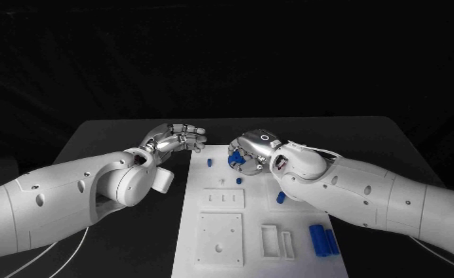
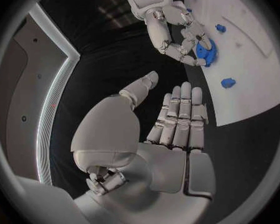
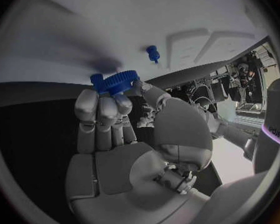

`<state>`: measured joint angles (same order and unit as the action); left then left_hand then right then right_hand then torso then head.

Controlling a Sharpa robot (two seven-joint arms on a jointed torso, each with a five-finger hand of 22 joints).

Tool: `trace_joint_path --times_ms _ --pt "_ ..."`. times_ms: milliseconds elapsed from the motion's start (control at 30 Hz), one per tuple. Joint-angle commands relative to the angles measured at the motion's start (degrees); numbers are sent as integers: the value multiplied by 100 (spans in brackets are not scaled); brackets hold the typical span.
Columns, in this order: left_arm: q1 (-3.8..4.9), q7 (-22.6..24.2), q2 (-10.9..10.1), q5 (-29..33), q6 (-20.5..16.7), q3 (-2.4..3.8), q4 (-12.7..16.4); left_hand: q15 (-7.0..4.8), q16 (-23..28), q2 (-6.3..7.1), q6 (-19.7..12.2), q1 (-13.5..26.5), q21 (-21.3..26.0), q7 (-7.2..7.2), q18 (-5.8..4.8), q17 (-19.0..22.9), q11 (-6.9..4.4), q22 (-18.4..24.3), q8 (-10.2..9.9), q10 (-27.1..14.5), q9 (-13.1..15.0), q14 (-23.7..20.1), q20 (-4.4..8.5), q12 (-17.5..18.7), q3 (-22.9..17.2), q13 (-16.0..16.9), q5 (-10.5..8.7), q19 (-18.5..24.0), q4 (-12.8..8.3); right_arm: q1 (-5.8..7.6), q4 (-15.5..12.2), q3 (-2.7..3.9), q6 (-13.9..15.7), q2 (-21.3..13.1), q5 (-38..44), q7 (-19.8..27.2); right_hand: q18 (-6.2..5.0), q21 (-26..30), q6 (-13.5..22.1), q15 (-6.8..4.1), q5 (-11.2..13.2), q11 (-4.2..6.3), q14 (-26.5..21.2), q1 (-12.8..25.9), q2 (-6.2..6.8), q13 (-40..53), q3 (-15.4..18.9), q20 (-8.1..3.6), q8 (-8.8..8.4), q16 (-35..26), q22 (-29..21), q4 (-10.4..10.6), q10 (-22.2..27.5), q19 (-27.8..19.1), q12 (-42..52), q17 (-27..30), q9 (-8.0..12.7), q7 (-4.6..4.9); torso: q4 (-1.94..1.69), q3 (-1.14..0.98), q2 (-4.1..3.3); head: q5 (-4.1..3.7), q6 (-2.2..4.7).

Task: Assemble the parts on the task board

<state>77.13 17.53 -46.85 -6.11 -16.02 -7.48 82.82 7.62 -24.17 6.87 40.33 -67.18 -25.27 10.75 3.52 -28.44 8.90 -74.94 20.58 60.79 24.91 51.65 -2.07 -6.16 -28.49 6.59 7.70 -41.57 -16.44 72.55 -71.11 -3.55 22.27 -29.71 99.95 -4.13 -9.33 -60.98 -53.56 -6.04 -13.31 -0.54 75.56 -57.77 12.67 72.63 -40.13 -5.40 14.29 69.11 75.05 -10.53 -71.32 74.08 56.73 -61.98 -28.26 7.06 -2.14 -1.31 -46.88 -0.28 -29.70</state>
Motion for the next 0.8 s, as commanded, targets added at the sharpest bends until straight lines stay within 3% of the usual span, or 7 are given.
trace_joint_path --times_ms 33,433,700,800 --pt "9 36 3 10 80 4 9 20 26 35 -42 42 -23 145 80 -8 45 -106 -24 -14 -6 -30 4 38 -36 -8 3 56 2 -28 14 -20 -150 -20 -113 33 -567 33 53 44 15 -11 -18 16 36 -8 54 -22 -23 -23 22 -2 38 -39 -40 -3 11 13 4 -8 2 1 6" --pt "9 36 7 10 84 4 7 21 28 35 -46 46 -24 147 81 -10 48 -106 -27 -17 -7 -29 3 43 -37 -8 3 57 4 -28 53 -22 -35 -22 -349 189 -567 133 111 56 -18 -24 -76 27 48 -159 167 -16 -41 -135 -9 -43 223 -146 -252 23 44 27 3 -5 -1 -1 9" --pt "9 38 7 10 92 4 3 21 30 33 -46 46 -25 148 82 -12 48 -106 -27 -16 -7 -29 2 45 -39 -8 4 57 5 -31 37 -27 -24 -47 -436 244 -567 273 173 50 -112 -20 -122 40 -7 -970 295 -22 -35 -326 -55 -185 431 -240 -1015 93 66 26 -1 -3 0 -4 -1" --pt "9 39 9 10 92 4 -1 21 30 32 -45 46 -25 148 82 -12 48 -106 -27 -16 -7 -29 2 45 -39 -8 4 57 6 -33 22 -32 -64 -69 -461 259 -567 283 185 56 -260 -27 -89 29 -15 -1270 293 -38 -29 -347 -57 -224 464 -224 -1263 112 68 32 -2 -2 3 -11 0"
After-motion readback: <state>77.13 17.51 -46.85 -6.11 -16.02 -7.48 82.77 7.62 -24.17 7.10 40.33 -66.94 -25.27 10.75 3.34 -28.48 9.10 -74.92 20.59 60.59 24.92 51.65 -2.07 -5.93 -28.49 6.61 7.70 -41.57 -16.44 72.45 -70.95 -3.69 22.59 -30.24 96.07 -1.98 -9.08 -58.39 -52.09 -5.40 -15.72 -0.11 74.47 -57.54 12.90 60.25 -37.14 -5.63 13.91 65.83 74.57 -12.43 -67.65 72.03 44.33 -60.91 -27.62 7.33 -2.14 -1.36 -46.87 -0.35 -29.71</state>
